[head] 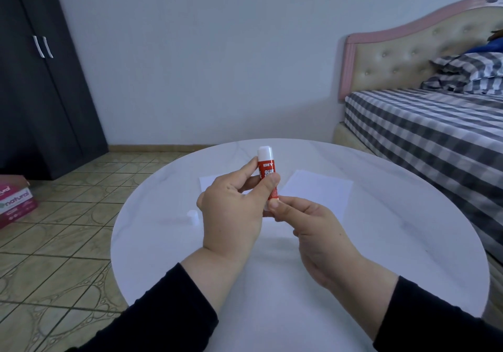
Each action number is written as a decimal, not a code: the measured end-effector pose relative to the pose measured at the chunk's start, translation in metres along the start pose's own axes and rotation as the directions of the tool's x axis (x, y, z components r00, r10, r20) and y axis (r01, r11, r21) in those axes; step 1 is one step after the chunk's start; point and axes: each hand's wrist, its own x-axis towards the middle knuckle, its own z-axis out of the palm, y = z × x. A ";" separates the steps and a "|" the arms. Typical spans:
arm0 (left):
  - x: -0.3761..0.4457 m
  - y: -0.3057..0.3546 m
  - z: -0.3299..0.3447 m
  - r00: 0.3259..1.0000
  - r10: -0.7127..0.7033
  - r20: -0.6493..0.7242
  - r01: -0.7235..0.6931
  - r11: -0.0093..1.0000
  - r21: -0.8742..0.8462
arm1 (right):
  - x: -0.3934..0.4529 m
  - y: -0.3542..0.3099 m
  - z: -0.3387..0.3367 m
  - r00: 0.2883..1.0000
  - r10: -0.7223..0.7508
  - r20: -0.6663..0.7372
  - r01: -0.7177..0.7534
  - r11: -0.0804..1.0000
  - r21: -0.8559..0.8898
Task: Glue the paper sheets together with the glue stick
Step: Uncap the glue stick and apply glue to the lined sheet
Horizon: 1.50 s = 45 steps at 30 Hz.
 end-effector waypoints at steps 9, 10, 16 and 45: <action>0.005 0.008 -0.006 0.998 -0.051 -0.038 0.044 0.985 -0.168 | 0.001 0.007 0.030 0.960 -0.137 -0.244 0.154 0.987 0.050; 0.005 0.010 -0.006 0.998 -0.056 -0.034 0.048 0.979 -0.196 | 0.001 0.008 0.032 0.957 -0.150 -0.248 0.164 0.986 0.036; 0.008 0.013 -0.014 0.993 -0.114 -0.032 0.098 0.942 -0.320 | 0.002 -0.004 0.029 0.992 -0.090 -0.085 0.083 0.993 -0.082; -0.002 0.025 -0.007 0.957 -0.287 -0.037 0.231 0.835 -0.500 | -0.002 0.007 0.030 0.775 -0.585 -0.241 0.300 0.675 -0.674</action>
